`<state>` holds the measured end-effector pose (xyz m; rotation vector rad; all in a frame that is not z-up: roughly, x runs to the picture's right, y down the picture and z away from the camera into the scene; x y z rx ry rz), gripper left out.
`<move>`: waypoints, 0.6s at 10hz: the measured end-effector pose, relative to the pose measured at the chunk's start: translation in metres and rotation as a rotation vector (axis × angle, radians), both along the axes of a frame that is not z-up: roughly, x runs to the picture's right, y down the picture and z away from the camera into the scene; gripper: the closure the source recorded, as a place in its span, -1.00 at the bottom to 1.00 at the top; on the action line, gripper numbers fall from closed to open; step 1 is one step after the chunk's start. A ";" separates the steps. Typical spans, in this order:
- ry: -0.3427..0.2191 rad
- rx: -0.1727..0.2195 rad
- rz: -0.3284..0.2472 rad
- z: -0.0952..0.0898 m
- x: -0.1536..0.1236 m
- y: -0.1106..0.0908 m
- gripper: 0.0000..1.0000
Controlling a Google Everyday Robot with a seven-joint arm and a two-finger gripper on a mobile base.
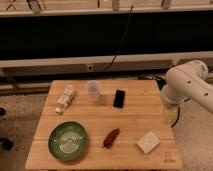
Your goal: Place the white sponge in the ceramic bowl
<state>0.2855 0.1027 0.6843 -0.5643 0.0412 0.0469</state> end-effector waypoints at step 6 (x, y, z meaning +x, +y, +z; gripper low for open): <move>-0.026 -0.016 -0.062 0.003 -0.019 0.021 -0.60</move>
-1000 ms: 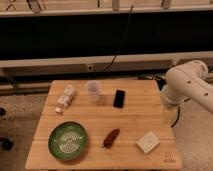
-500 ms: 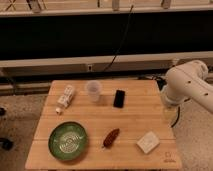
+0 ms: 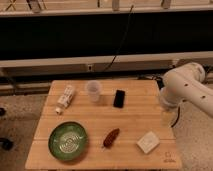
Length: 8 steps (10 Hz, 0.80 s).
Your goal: Place the white sponge in the ceramic bowl
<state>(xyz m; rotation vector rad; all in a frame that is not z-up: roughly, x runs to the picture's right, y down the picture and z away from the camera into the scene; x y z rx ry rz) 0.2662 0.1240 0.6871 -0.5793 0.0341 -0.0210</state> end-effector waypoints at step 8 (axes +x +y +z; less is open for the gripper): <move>-0.101 -0.047 -0.177 0.020 -0.044 0.069 -0.60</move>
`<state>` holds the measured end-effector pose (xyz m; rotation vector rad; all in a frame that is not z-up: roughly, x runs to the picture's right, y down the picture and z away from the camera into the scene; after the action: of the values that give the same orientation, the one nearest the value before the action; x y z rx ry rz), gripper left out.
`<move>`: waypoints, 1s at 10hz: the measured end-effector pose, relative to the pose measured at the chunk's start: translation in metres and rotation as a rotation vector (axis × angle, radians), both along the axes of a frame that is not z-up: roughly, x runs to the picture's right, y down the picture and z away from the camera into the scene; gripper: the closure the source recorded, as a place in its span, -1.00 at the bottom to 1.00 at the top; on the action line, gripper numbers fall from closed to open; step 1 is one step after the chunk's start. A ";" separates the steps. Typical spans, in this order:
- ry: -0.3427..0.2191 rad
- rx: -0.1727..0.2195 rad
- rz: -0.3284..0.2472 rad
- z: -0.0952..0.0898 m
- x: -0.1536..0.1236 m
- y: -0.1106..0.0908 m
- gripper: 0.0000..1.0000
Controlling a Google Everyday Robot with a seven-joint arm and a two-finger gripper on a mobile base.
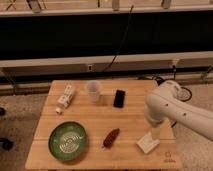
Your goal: Place the white sponge in the ceramic bowl
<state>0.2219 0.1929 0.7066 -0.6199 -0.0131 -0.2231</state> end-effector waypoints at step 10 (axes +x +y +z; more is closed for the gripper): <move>-0.115 -0.063 -0.040 0.038 -0.010 0.060 -0.60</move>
<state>0.2115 0.2530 0.7445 -0.6694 -0.1193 -0.2974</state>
